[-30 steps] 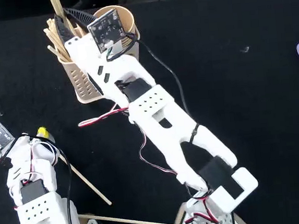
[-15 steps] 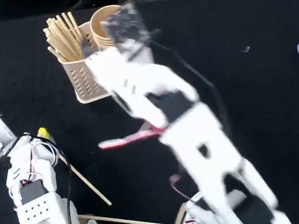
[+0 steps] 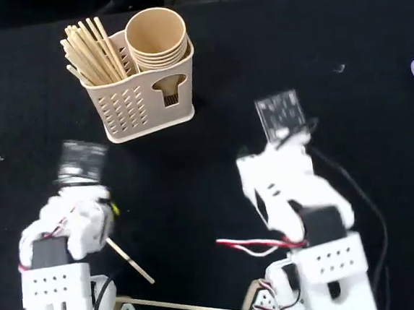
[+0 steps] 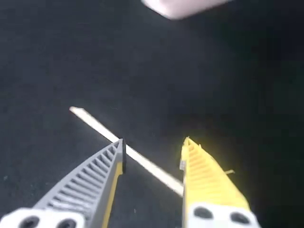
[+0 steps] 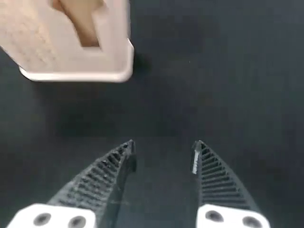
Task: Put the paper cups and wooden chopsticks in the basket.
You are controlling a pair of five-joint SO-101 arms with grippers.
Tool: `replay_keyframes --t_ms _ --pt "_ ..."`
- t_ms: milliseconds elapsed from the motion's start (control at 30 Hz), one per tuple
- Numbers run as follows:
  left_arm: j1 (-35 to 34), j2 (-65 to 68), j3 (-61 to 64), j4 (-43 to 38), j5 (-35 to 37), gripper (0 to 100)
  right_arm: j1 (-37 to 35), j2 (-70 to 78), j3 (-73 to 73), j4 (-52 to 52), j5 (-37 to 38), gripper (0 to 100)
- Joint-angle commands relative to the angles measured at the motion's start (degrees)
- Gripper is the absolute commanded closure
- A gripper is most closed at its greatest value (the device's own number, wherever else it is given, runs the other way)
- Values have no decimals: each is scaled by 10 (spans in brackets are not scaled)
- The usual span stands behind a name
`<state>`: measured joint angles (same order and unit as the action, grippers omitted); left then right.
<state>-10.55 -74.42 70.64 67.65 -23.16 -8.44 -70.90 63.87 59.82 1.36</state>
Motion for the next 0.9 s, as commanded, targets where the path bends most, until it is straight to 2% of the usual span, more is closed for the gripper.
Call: replay_keyframes --t_ms 0,167,367,500,633,700,867 --pt "81 79 -136 127 -108 798 48 -102 91 -25 1 804" --pt "193 241 -266 253 -156 798 174 -195 95 -3 -13 804" --pt "371 404 -302 276 -157 798 320 -206 82 -27 -87 805" --pt "480 412 -276 241 -121 798 370 -200 80 -49 -100 805" --pt "577 386 -200 178 -107 798 406 -138 62 -74 -102 805" --pt "598 371 -158 144 -107 796 407 -82 35 -71 -102 805" --pt "582 351 -105 96 -107 794 410 80 -41 -71 -102 805"
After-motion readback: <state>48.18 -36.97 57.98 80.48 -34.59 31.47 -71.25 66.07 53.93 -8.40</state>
